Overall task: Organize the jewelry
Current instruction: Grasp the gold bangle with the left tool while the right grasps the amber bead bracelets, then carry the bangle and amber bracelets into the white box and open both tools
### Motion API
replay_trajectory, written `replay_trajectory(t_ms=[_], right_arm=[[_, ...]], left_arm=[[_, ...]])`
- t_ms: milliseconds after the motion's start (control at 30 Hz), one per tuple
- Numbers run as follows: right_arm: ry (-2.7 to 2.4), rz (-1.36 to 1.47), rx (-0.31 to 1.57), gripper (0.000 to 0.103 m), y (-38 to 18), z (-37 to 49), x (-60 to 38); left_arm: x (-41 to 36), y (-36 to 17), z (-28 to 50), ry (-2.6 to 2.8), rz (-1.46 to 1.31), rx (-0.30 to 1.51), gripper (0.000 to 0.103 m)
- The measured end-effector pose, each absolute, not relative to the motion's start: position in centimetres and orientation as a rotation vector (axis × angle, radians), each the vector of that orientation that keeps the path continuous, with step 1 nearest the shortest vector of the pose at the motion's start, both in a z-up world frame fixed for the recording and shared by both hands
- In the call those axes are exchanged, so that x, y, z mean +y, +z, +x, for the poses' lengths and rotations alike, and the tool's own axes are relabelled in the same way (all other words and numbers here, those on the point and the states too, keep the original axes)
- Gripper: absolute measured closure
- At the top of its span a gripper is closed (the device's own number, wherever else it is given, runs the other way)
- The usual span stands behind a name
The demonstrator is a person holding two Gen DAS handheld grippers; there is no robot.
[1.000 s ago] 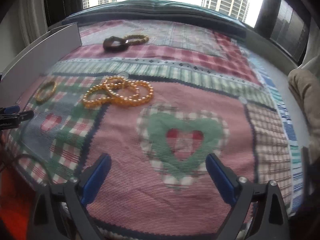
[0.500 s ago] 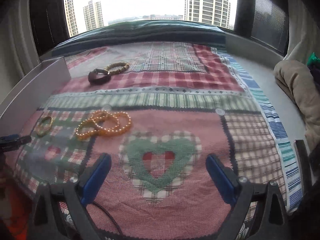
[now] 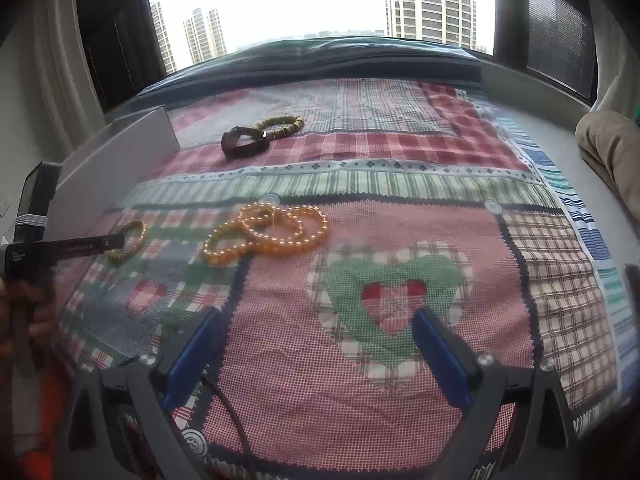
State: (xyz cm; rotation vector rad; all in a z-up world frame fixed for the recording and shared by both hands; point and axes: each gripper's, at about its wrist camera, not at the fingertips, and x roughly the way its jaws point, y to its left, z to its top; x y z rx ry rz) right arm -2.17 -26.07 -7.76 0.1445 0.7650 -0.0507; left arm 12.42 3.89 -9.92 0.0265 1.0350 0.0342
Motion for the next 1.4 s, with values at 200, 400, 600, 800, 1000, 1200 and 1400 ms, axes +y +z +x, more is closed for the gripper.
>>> replay_trajectory(t_ms=[200,400,600,800,1000,1200,1400], right_arm=[[0.017,0.181,0.741,0.006,-6.6,0.1,-26.7],[0.113,0.166,0.828,0.006,-7.8,5.2,-25.7],[0.094,0.059,0.834,0.013,-8.6,9.5,-23.7],[0.138,0.057,0.875,0.016,-11.1,11.0,-22.4],[0.098,0.139,0.870,0.095,-10.2,9.7,-24.8],[0.186,0.231,0.782,0.095,-5.3,7.2,-25.7],[0.314,0.242,0.691,0.095,1.1,6.0,-24.3]], left_arm=[[2.3,-9.5,12.0,-0.066,0.071,1.031,0.099],[3.5,-8.7,11.0,-0.086,-0.022,1.028,0.100],[4.6,-8.0,9.9,-0.086,-0.072,1.021,0.100],[5.4,-8.3,9.6,-0.092,-0.114,1.038,0.100],[5.7,-7.1,9.1,-0.120,-0.153,1.021,0.100],[6.5,-4.1,8.4,-0.152,-0.204,0.992,0.100],[8.6,0.6,7.1,-0.188,-0.243,0.947,0.100]])
